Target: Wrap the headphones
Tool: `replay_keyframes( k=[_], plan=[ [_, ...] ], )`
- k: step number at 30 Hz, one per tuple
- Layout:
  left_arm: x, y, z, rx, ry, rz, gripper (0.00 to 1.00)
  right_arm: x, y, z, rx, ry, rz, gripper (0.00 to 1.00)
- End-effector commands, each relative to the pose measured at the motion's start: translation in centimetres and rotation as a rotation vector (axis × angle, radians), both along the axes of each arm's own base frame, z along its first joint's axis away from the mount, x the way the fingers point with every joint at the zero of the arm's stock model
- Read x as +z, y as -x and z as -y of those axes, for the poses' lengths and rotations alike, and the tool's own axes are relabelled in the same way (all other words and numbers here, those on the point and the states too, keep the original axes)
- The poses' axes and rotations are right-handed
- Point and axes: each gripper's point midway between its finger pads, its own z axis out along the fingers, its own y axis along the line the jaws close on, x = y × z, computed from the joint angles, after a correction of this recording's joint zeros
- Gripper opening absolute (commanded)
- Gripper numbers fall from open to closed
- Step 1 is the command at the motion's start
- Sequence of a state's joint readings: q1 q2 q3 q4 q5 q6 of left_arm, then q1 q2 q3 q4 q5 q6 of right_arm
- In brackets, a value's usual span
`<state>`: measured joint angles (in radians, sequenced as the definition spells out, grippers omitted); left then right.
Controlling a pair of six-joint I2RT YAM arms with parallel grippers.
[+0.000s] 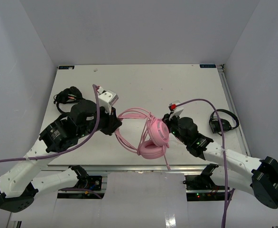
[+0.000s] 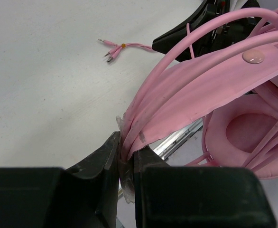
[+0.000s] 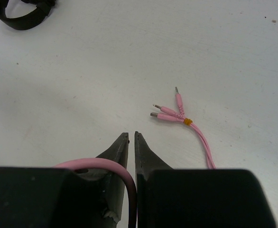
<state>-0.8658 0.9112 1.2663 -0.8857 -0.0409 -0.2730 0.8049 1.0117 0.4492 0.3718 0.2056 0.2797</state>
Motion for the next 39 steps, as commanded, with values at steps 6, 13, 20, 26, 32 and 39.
replay_keyframes(
  k=[6, 13, 20, 26, 32, 39],
  plan=[
    [-0.4, 1.0, -0.1, -0.057, -0.040, -0.018, 0.00, 4.8, -3.4, 2.1, -0.142, -0.016, 0.099, 0.17],
    [-2.8, 0.2, -0.1, -0.053, -0.126, -0.034, 0.00, 7.7, -4.4, 3.0, -0.170, 0.006, 0.140, 0.18],
    [-3.7, 0.2, 0.2, -0.094, -0.153, -0.026, 0.00, 10.0, -4.6, 3.6, -0.189, 0.008, 0.175, 0.18],
    [-5.4, -0.9, 0.1, -0.062, -0.224, -0.042, 0.00, 12.9, -5.1, 4.0, -0.202, 0.020, 0.215, 0.19],
    [-6.5, -1.9, 0.0, -0.026, -0.277, -0.053, 0.00, 15.2, -5.1, 4.0, -0.193, 0.028, 0.247, 0.18],
    [-7.9, -4.7, -1.1, 0.112, -0.404, -0.044, 0.00, 17.1, -4.5, 2.3, -0.077, 0.069, 0.220, 0.11]
  ],
)
